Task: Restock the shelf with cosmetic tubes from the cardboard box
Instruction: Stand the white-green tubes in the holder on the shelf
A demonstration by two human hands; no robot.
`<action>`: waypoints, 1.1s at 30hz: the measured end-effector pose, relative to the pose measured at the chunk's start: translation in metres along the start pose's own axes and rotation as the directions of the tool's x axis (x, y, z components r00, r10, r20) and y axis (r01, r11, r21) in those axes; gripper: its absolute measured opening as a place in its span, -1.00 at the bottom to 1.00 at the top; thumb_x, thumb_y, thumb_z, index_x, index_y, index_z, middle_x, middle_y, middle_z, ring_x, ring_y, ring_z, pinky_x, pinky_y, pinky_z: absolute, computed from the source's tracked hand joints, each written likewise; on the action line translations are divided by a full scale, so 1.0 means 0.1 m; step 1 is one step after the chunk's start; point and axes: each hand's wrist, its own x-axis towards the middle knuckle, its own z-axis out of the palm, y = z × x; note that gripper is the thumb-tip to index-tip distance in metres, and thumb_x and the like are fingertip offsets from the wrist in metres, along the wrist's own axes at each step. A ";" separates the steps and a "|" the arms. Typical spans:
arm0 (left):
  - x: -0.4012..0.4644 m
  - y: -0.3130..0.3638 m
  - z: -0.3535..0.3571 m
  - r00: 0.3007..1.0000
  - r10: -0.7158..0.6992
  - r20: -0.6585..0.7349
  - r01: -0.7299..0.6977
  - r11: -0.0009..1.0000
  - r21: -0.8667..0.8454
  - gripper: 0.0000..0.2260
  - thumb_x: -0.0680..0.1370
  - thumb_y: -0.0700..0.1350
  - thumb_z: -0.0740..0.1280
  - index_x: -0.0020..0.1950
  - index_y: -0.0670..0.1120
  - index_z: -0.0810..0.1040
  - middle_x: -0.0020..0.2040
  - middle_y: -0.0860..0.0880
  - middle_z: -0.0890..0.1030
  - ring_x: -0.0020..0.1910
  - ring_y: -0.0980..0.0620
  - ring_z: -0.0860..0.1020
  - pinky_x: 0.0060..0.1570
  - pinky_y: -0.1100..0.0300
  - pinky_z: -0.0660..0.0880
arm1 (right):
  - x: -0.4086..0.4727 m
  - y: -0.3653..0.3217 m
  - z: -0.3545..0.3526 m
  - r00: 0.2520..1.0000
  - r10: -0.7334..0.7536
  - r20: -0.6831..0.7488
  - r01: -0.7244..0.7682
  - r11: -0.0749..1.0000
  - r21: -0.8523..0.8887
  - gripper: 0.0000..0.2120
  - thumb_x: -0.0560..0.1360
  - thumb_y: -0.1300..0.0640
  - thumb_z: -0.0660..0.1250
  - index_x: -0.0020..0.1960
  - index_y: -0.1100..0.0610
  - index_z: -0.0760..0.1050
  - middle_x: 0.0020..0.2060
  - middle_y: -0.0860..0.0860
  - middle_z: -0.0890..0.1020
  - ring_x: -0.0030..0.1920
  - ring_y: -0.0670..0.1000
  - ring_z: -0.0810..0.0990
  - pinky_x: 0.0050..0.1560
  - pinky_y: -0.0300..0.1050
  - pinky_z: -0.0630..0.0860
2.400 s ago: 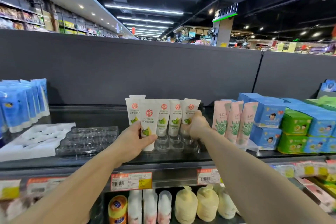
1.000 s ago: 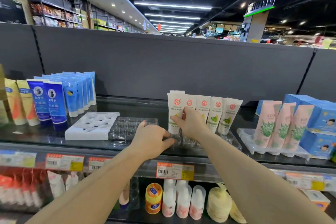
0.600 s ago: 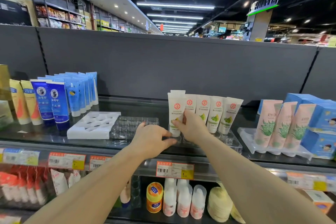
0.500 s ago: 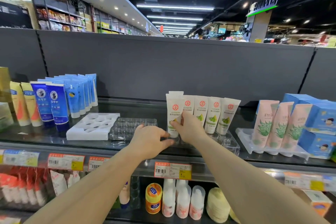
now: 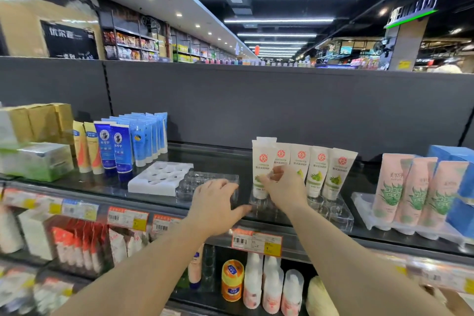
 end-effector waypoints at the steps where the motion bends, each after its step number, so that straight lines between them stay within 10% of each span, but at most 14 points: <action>1: -0.04 -0.06 0.00 0.999 -0.040 0.037 0.038 0.998 0.042 -0.39 0.53 0.36 0.11 0.49 0.08 0.25 0.51 0.01 0.28 0.49 -0.05 0.21 0.46 -0.09 0.11 | -0.08 -0.03 -0.01 0.997 -0.002 -0.077 0.004 1.000 0.020 -0.78 0.51 0.03 0.39 0.05 0.01 0.37 -0.07 -0.08 0.53 -0.17 -0.15 0.49 -0.33 -0.35 0.31; 5: -0.21 -0.22 -0.12 0.994 -0.036 0.099 0.032 0.998 0.046 -0.36 0.55 0.38 -0.01 0.55 0.09 0.12 0.59 -0.02 0.02 0.57 -0.08 -0.04 0.50 -0.15 -0.11 | -0.44 -0.25 0.11 0.965 -0.137 -0.223 0.132 0.991 -0.036 -0.84 0.53 0.05 0.35 0.02 0.00 0.38 -0.10 -0.07 0.52 -0.13 -0.10 0.50 -0.23 -0.29 0.35; 12: -0.98 -1.22 -0.68 0.999 0.011 -0.044 -0.011 1.000 0.015 -0.44 0.57 0.32 0.03 0.53 0.14 0.12 0.60 -0.02 -0.05 0.57 -0.07 -0.14 0.51 -0.15 -0.18 | -1.14 -1.05 1.17 0.960 -0.279 -0.028 0.273 0.952 -0.136 -0.81 0.52 0.08 0.32 0.13 0.03 0.48 0.01 -0.06 0.56 0.02 -0.03 0.55 0.02 -0.17 0.48; 17: -1.95 -2.86 -1.20 0.965 -0.260 -0.033 0.261 0.963 0.061 -0.39 0.55 0.36 0.05 0.54 0.12 0.14 0.60 -0.02 0.02 0.57 -0.08 -0.05 0.50 -0.13 -0.11 | -1.89 -1.86 2.59 0.935 -0.280 0.219 0.311 0.943 -0.121 -0.64 0.52 0.01 0.28 0.30 0.05 0.46 0.22 0.02 0.56 0.23 0.06 0.51 0.21 -0.08 0.42; 28: -3.98 -5.36 -1.83 0.732 -0.678 -0.067 0.674 0.706 0.216 -0.40 0.53 0.33 0.11 0.51 0.11 0.16 0.57 -0.03 0.12 0.54 -0.12 0.08 0.46 -0.17 0.05 | -3.40 -3.23 5.20 0.605 -0.323 0.728 0.685 0.677 -0.269 -0.20 0.54 -0.30 0.12 0.57 -0.02 -0.22 0.57 -0.01 -0.17 0.55 0.14 -0.19 0.51 0.21 -0.13; 33: -4.44 -6.07 -1.71 0.607 -0.795 -0.012 0.778 0.591 0.215 -0.37 0.55 0.31 0.11 0.55 0.10 0.10 0.59 -0.03 0.07 0.55 -0.13 0.03 0.49 -0.17 0.00 | -3.76 -3.37 6.10 0.508 -0.303 0.806 0.727 0.652 -0.213 -0.24 0.52 -0.31 0.13 0.57 -0.02 -0.07 0.57 0.06 -0.03 0.55 0.19 -0.12 0.49 0.25 -0.07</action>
